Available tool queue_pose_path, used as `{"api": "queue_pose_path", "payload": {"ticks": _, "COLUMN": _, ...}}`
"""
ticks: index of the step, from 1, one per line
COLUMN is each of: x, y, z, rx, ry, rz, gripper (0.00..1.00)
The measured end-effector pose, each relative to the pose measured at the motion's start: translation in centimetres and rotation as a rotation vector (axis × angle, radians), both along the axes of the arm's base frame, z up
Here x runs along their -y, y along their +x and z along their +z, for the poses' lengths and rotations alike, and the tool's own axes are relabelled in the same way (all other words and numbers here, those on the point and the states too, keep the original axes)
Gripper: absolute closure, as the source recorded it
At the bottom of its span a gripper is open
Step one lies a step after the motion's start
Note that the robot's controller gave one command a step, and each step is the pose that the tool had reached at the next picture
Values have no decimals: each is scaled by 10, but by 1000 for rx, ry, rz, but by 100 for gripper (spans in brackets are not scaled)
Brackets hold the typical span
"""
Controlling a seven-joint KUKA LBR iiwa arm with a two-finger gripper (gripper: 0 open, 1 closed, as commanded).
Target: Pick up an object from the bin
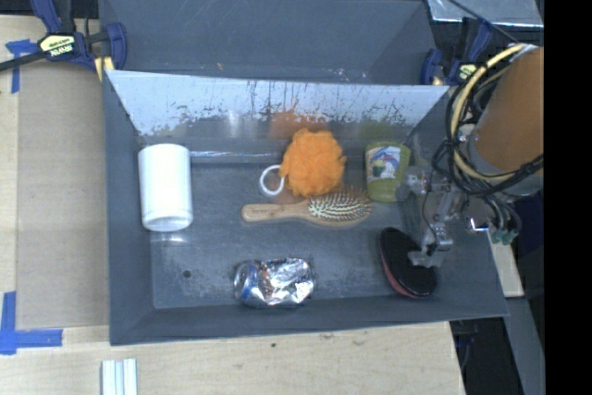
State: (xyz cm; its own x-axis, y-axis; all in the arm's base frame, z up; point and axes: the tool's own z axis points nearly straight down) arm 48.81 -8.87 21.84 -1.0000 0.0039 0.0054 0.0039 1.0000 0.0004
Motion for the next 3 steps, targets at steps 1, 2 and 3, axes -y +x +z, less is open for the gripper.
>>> {"api": "queue_pose_path", "payload": {"ticks": 1, "x": -34, "y": 14, "z": -85, "rx": -2, "ry": 3, "rz": 328, "gripper": 0}}
{"api": "queue_pose_path", "payload": {"ticks": 2, "x": -9, "y": 36, "z": -150, "rx": 0, "ry": 5, "rz": 319, "gripper": 0}}
{"api": "queue_pose_path", "payload": {"ticks": 3, "x": -71, "y": 36, "z": -146, "rx": 5, "ry": 7, "rz": 334, "gripper": 0}}
